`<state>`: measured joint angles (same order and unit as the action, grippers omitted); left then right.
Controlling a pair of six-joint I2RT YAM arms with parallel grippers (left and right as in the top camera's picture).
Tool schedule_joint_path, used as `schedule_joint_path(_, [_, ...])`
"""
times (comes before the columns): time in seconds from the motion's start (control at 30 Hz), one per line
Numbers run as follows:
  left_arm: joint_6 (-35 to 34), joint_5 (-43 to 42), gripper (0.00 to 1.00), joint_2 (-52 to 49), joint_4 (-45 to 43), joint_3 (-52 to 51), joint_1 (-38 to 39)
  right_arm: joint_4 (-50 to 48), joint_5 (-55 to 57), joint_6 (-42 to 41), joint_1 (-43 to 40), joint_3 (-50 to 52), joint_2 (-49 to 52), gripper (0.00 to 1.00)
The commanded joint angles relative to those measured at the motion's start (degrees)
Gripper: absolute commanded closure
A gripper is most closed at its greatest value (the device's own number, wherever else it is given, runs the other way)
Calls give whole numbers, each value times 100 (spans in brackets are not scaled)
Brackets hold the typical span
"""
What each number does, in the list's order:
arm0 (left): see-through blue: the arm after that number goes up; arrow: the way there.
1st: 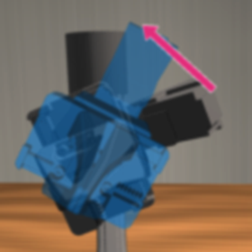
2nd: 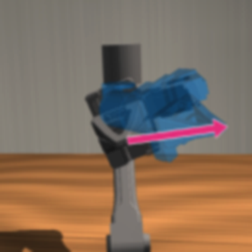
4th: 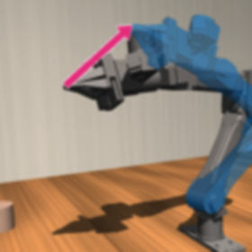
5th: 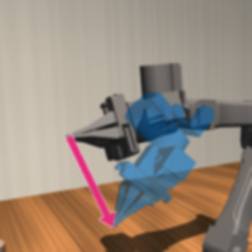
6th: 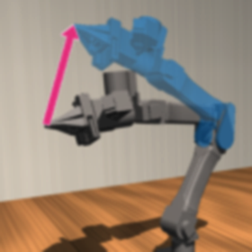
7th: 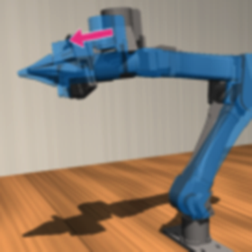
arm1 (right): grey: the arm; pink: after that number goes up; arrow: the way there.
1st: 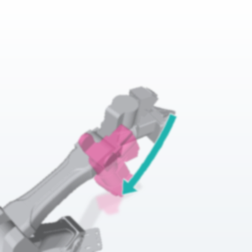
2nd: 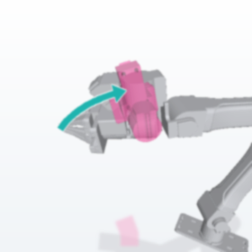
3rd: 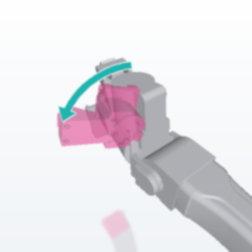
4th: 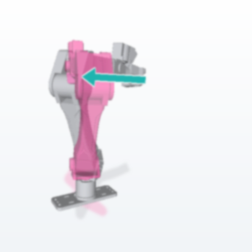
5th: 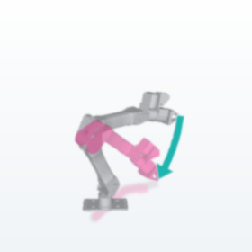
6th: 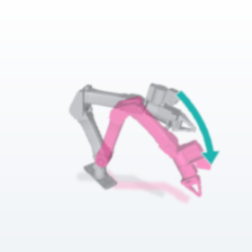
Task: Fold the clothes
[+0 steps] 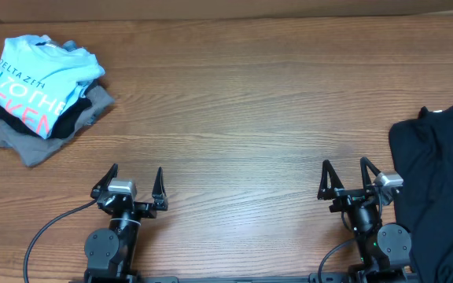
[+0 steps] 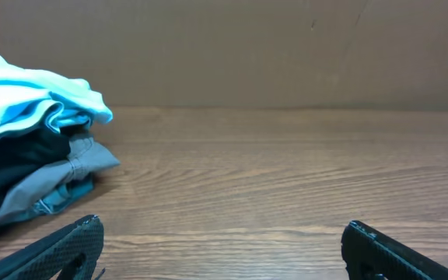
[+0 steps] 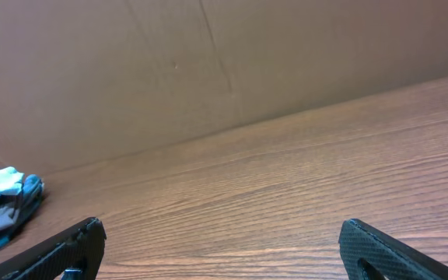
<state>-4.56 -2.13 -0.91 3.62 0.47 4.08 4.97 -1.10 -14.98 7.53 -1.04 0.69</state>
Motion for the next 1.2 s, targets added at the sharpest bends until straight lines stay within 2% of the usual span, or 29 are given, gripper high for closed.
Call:
schedule_joint_path(0.0, [-70, 87, 0, 55, -66, -20, -31, -28, -13, 0, -15, 59, -42, 0])
schedule_joint_path(0.23, [-63, -280, 0, 55, -223, -17, -31, -341, -459, -4, -15, 13, -42, 0])
schedule_joint_path(0.33, [-33, -538, 0, 55, -697, 111, -31, -291, -505, -114, -15, -219, -39, 0])
schedule_joint_path(0.43, [175, -494, 0, 42, -553, 586, -31, -103, -505, -151, -15, -706, 59, 0])
schedule_joint_path(0.53, [442, -389, 0, -184, 101, 1307, -31, 431, -505, -153, -15, -1397, 376, 0])
schedule_joint_path(0.67, [481, -321, 0, -981, 1051, 2496, -31, 1707, -503, -153, -15, -2594, 1233, 0])
schedule_joint_path(0.87, [472, -369, 0, -3001, 2455, 4614, -31, 3161, -503, -151, -15, -4380, 3145, 0])
schedule_joint_path(0.97, [457, -463, 0, -3838, 3101, 5508, -31, 3512, -564, -151, -15, -5064, 3991, 0])
schedule_joint_path(1.07, [455, -553, 0, -4771, 3829, 6481, -31, 3585, -1176, -151, -15, -5628, 4732, 0])
schedule_joint_path(1.17, [457, -647, 0, -5545, 4446, 7274, -31, 3585, -2356, -170, -15, -5925, 5268, 0])
